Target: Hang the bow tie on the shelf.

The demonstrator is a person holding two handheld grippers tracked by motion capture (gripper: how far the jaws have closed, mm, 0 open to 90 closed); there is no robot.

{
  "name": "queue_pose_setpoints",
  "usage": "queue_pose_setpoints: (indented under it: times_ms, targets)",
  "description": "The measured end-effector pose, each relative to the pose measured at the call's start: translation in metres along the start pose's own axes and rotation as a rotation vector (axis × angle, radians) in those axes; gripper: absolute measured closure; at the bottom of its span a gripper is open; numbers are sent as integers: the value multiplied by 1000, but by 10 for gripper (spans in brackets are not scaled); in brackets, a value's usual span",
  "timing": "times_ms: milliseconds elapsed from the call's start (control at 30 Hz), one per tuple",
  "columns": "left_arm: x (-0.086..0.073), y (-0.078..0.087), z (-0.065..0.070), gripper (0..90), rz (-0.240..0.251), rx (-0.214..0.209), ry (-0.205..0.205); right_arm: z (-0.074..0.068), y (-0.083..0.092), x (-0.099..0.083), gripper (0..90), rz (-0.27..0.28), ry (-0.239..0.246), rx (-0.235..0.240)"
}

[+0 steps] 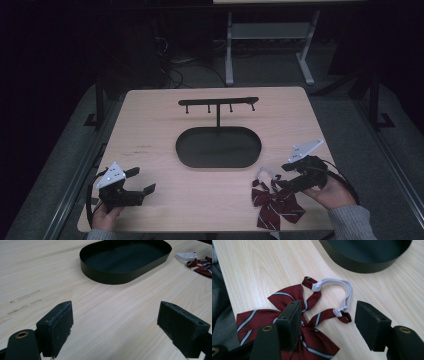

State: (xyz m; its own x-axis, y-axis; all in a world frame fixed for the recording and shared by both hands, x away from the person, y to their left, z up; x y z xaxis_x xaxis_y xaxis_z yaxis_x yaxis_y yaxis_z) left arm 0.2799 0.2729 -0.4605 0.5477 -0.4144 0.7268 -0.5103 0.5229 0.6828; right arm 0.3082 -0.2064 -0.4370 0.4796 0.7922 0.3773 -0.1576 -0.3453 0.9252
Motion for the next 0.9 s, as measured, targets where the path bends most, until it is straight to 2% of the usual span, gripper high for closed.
queue_pose_setpoints:
  times_ms: [233, 333, 567, 767, 900]
  targets:
    - [0, 1, -1, 131, -4, 0, -8, 6, -8, 18, 409, -42, 60, -2]
    - [0, 0, 0, 131, -5, -1, -8, 7, -11, 24, 417, -62, 60, 5]
    - [1, 1, -1, 131, 2, 0, -5, 12, -21, 37, 466, -119, 105, -4]
    - [0, 1, -1, 131, -1, 1, -9, 18, -29, 44, 515, -167, 118, -10]
    - [0, 0, -1, 131, -7, 1, -13, 25, -43, 49, 563, -231, 118, -9]
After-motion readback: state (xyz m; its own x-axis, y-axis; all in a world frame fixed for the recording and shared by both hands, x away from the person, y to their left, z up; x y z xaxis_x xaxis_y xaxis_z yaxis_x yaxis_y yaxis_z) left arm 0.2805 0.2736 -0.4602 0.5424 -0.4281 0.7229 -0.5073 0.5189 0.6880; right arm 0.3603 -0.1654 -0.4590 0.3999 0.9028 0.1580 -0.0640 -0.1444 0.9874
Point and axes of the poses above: each handheld gripper's, and its own axes: y roughly backward along the jaws, x roughly out of its top, z roughly to its right, the point moved 5 cm from there along -y, roughly forward along the jaws, and after that the axes turned 13 degrees about -z, right-handed, at the moved point
